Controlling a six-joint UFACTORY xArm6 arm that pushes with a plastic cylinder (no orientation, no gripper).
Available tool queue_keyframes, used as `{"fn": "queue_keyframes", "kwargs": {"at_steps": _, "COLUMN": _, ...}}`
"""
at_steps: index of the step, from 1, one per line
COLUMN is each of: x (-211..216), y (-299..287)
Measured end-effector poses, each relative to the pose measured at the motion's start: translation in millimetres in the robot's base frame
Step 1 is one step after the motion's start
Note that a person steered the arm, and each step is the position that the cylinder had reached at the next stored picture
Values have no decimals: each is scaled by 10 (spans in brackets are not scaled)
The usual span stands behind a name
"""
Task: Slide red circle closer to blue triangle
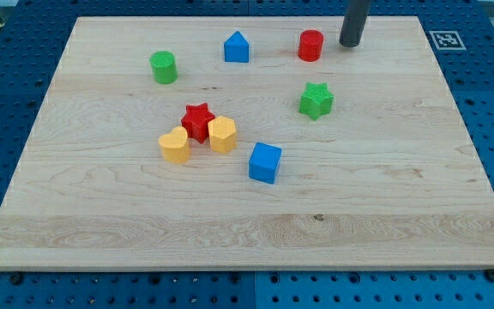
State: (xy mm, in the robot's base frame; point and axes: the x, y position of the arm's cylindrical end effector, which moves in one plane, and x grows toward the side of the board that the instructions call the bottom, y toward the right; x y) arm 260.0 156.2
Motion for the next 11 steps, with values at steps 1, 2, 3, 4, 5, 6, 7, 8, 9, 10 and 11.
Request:
{"fn": "queue_keyframes", "kwargs": {"at_steps": 1, "x": 0, "y": -173}}
{"fn": "queue_keyframes", "kwargs": {"at_steps": 2, "x": 0, "y": -254}}
{"fn": "queue_keyframes", "kwargs": {"at_steps": 3, "x": 2, "y": -372}}
{"fn": "queue_keyframes", "kwargs": {"at_steps": 4, "x": 3, "y": -472}}
{"fn": "queue_keyframes", "kwargs": {"at_steps": 5, "x": 94, "y": -481}}
{"fn": "queue_keyframes", "kwargs": {"at_steps": 6, "x": 492, "y": -481}}
{"fn": "queue_keyframes", "kwargs": {"at_steps": 7, "x": 601, "y": -510}}
{"fn": "queue_keyframes", "kwargs": {"at_steps": 8, "x": 598, "y": -478}}
{"fn": "queue_keyframes", "kwargs": {"at_steps": 9, "x": 430, "y": -481}}
{"fn": "queue_keyframes", "kwargs": {"at_steps": 10, "x": 342, "y": -550}}
{"fn": "queue_keyframes", "kwargs": {"at_steps": 11, "x": 216, "y": -648}}
